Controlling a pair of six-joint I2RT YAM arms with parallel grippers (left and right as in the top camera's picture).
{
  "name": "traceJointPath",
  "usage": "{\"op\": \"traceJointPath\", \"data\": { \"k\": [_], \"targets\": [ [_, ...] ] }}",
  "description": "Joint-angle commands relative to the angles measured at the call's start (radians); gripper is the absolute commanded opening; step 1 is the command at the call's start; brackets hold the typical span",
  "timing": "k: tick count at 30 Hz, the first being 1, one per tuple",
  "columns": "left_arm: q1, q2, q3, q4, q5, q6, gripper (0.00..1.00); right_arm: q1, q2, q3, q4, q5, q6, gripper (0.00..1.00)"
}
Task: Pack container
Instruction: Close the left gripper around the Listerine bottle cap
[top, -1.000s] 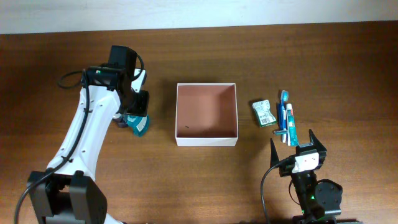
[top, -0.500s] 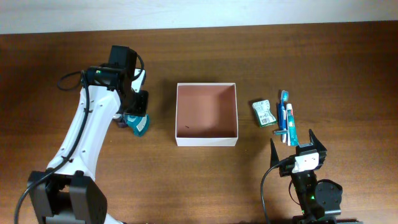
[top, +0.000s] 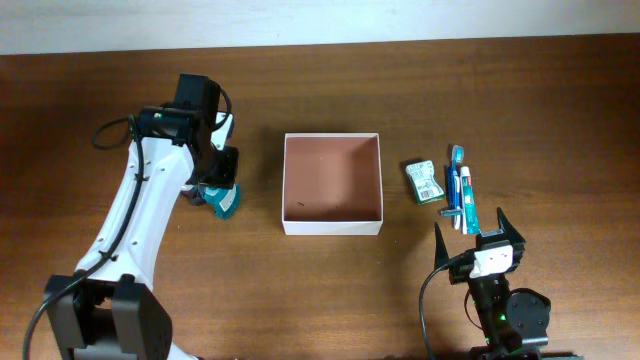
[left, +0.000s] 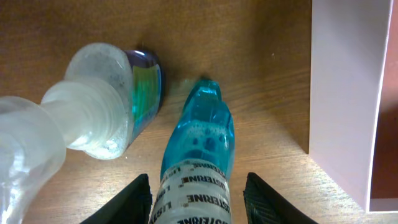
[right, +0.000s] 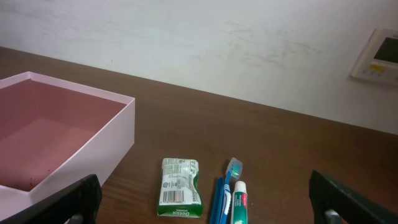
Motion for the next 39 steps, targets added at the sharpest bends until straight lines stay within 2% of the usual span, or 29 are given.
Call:
{"op": "traceJointPath", "data": {
  "k": [1, 5, 6, 18, 39],
  "targets": [
    [0.001, 0.012, 0.000, -0.006, -0.007, 0.000, 0.50, -0.007, -0.009, -0.007, -0.003, 0.009, 0.004, 0.98],
    [0.001, 0.012, 0.000, -0.006, -0.007, 0.000, 0.48, -0.007, -0.009, -0.007, -0.003, 0.009, 0.004, 0.98],
    [0.001, 0.013, 0.000, -0.006, -0.007, 0.000, 0.45, -0.007, -0.009, -0.007, -0.003, 0.009, 0.004, 0.98],
    [0.001, 0.047, 0.000, -0.005, -0.008, 0.000, 0.45, -0.007, -0.009, -0.007, -0.003, 0.009, 0.004, 0.98],
    [0.004, 0.043, 0.010, -0.006, -0.015, 0.000, 0.33, -0.007, -0.009, -0.007, -0.003, 0.009, 0.004, 0.98]
  ]
}}
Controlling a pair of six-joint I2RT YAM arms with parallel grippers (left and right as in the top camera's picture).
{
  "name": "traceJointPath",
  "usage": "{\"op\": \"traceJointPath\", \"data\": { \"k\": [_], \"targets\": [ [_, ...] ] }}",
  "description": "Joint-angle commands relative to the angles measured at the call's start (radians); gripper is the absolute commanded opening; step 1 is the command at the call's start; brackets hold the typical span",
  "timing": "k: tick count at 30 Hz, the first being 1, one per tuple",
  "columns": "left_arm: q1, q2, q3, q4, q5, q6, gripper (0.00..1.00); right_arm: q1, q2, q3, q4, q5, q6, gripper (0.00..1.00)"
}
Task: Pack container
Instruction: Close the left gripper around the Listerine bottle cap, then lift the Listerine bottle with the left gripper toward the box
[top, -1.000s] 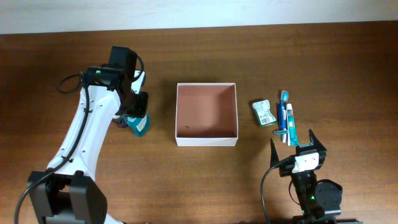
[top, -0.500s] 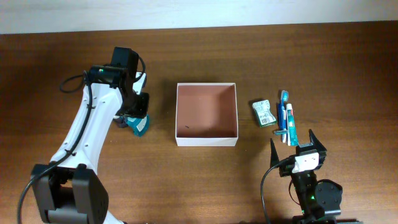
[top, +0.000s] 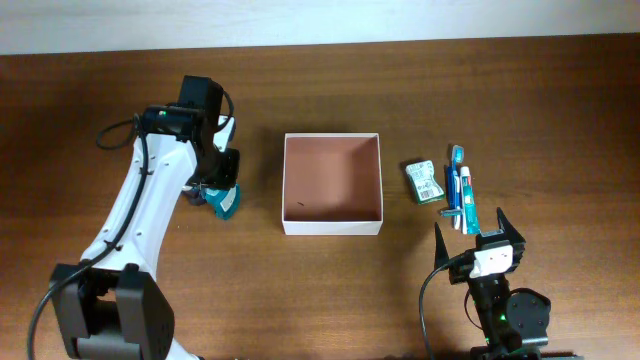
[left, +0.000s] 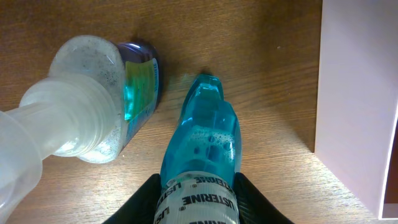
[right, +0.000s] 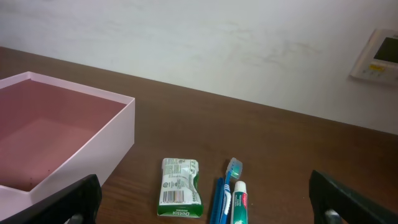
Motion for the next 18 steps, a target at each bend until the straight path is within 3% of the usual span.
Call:
{"op": "traceJointPath", "data": {
  "k": [1, 18],
  "targets": [
    [0.003, 0.010, 0.010, -0.001, -0.013, 0.000, 0.33, -0.007, -0.009, -0.007, -0.003, 0.009, 0.004, 0.98],
    [0.003, 0.000, 0.120, -0.072, -0.011, 0.000, 0.24, -0.007, -0.009, -0.007, -0.003, 0.009, 0.004, 0.98]
  ]
}}
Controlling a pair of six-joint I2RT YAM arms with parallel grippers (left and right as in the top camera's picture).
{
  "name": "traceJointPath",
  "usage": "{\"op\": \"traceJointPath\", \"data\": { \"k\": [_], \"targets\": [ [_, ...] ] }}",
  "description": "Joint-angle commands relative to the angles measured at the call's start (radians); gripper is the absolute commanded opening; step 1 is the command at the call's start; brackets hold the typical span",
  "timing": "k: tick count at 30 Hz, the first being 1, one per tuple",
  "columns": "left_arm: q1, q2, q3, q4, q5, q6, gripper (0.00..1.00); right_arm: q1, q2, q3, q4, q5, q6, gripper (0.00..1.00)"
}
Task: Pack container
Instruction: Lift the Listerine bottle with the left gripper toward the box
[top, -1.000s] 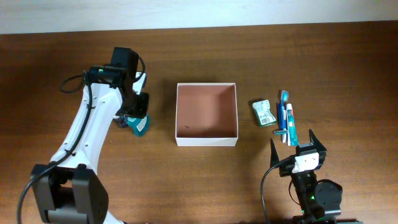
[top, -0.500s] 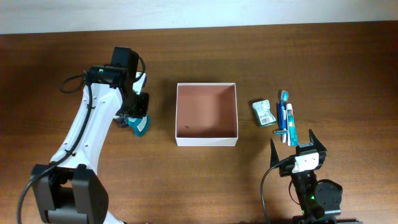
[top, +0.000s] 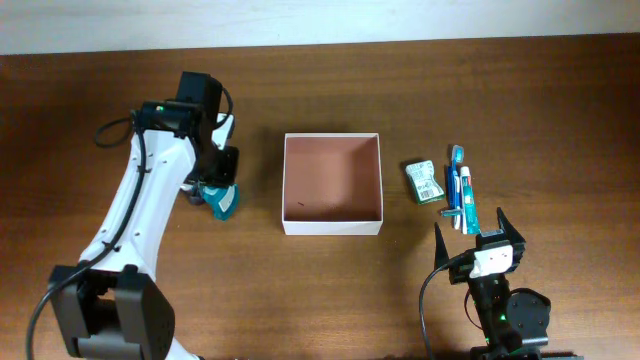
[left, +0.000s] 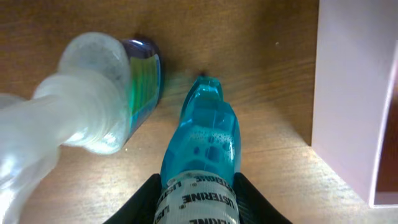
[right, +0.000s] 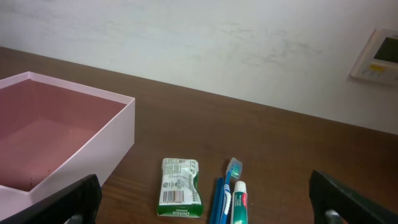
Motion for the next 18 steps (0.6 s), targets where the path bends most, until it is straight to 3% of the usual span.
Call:
{"op": "traceJointPath", "data": {
  "k": [1, 10, 18],
  "targets": [
    [0.003, -0.007, 0.078, -0.023, -0.011, 0.000, 0.24, -0.007, -0.009, -0.007, -0.003, 0.009, 0.003, 0.98],
    [0.002, -0.016, 0.171, -0.088, 0.035, -0.026, 0.24, -0.007, -0.009, -0.007, -0.003, 0.009, 0.003, 0.98],
    [0.002, -0.016, 0.393, -0.182, 0.159, -0.077, 0.24, -0.007, -0.009, -0.007, -0.003, 0.009, 0.003, 0.98]
  ]
}}
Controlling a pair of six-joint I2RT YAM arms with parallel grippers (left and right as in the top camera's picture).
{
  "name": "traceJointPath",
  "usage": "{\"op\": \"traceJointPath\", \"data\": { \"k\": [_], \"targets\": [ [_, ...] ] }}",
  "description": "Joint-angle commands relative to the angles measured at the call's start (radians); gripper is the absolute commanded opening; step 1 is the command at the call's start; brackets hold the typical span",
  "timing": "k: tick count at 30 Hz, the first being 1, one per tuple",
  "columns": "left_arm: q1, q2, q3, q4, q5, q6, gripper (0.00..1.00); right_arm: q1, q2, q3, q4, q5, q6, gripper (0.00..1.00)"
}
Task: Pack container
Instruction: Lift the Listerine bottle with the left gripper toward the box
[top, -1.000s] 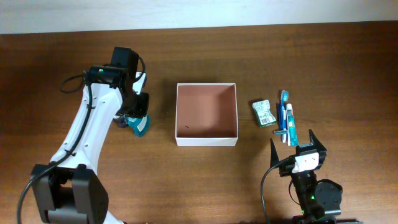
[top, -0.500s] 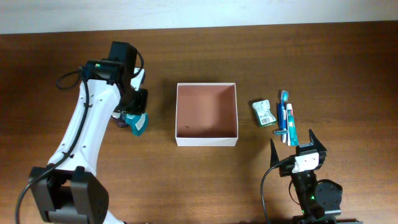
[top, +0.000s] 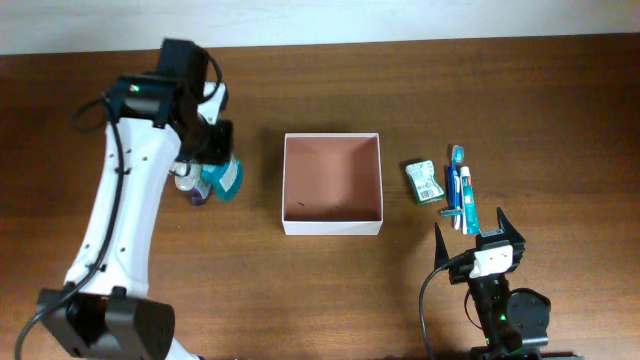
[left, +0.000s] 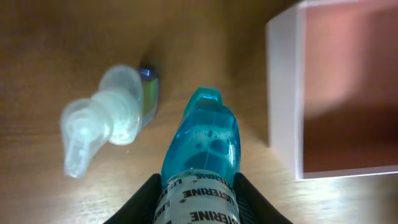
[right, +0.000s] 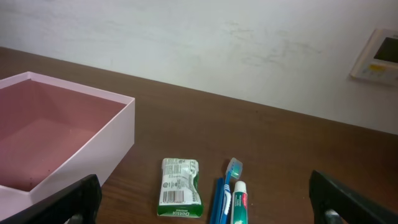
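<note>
My left gripper (left: 196, 200) is shut on a blue Listerine bottle (left: 202, 146), which it holds above the table, left of the white box (top: 332, 228). From overhead the bottle (top: 224, 179) hangs under the left gripper (top: 215, 163). In the left wrist view the box wall (left: 283, 93) and its pink inside lie to the right. A green soap packet (top: 424, 182), a toothbrush (top: 455, 178) and a toothpaste tube (top: 467, 196) lie right of the box. My right gripper (top: 478, 232) stands open near the front edge, behind the soap packet (right: 180, 186).
A clear pump bottle (top: 191, 189) stands on the table just left of the held bottle, and the left wrist view shows the pump bottle (left: 106, 121) below. The box wall (right: 93, 155) is at the left in the right wrist view. A pale wall runs along the far side.
My left gripper has risen with the Listerine bottle. The table and pump bottle now look farther below, and the inside of the box has come into the left wrist view. The right arm is unchanged.
My left gripper was open round the Listerine bottle on the table next to the pump bottle. Then its fingers were shut on the bottle, still low by the table. Now the bottle is held up off the table, left of the box. The right arm stayed put.
</note>
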Motion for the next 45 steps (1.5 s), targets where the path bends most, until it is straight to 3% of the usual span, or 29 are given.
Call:
{"op": "traceJointPath", "data": {
  "k": [1, 3, 13, 20, 23, 39, 45],
  "targets": [
    [0.002, -0.016, 0.129, -0.016, 0.111, -0.053, 0.23, -0.007, -0.009, -0.007, -0.003, 0.009, 0.003, 0.98],
    [0.000, -0.016, 0.171, -0.017, 0.160, -0.076, 0.19, -0.007, -0.009, -0.007, -0.003, 0.009, 0.003, 0.98],
    [-0.130, -0.016, 0.211, 0.060, 0.172, -0.183, 0.19, -0.007, -0.009, -0.007, -0.003, 0.009, 0.003, 0.98],
    [-0.281, -0.014, 0.211, 0.144, 0.005, -0.325, 0.17, -0.007, -0.009, -0.007, -0.003, 0.009, 0.003, 0.98],
    [-0.315, -0.005, 0.211, 0.166, -0.049, -0.332, 0.17, -0.007, -0.009, -0.007, -0.003, 0.009, 0.003, 0.98],
    [-0.325, 0.154, 0.211, 0.207, -0.090, -0.348, 0.17, -0.007, -0.009, -0.007, -0.003, 0.009, 0.003, 0.98],
    [-0.325, 0.196, 0.211, 0.209, -0.166, -0.463, 0.16, -0.007, -0.009, -0.007, -0.003, 0.009, 0.003, 0.98]
  ]
}}
